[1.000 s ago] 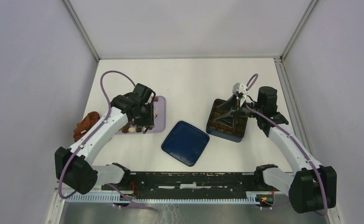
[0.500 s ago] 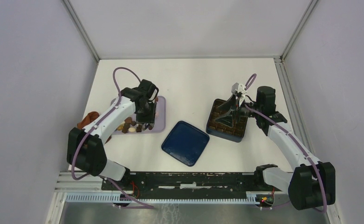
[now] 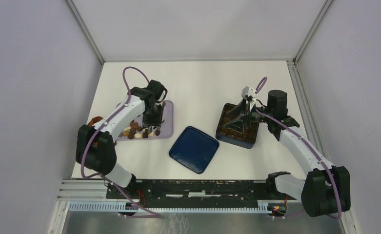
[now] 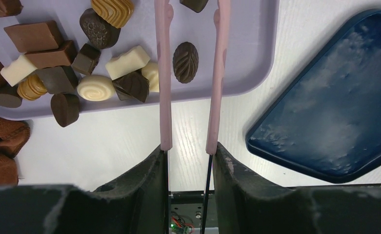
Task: Pack the chocolate
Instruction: Pick up the fake chocolate from the plate, then place the fake chocolate in the packing box.
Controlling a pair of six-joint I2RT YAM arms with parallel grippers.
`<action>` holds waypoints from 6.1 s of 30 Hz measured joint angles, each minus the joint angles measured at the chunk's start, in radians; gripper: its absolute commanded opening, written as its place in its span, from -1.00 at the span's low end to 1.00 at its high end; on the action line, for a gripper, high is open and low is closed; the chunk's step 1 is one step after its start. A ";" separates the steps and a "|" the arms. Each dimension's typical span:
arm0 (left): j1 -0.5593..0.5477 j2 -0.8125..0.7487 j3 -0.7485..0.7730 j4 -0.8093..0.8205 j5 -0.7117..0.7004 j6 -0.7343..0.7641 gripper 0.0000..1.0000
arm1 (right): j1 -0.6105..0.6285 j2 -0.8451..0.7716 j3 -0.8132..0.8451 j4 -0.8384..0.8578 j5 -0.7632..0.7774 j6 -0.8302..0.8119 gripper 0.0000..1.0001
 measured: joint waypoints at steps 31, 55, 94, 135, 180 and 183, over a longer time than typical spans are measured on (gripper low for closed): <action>0.014 0.122 0.049 -0.003 0.021 0.042 -0.13 | 0.000 0.005 0.000 -0.006 -0.014 0.000 0.37; 0.014 0.152 0.053 -0.007 0.021 0.042 -0.48 | 0.000 0.005 0.000 -0.008 -0.018 -0.002 0.37; -0.429 -0.029 -0.034 0.620 0.347 -0.281 -0.75 | -0.126 -0.061 0.040 -0.079 0.538 0.023 0.51; -0.488 0.515 0.503 0.407 0.165 -0.232 -0.22 | -0.137 -0.061 0.040 -0.072 0.658 0.064 0.52; -0.101 -0.470 -0.249 0.305 0.049 -0.179 -0.26 | -0.137 0.008 0.029 -0.097 0.231 -0.102 0.52; -0.060 -0.471 -0.249 0.280 0.062 -0.151 -0.26 | -0.137 0.010 0.029 -0.098 0.224 -0.109 0.52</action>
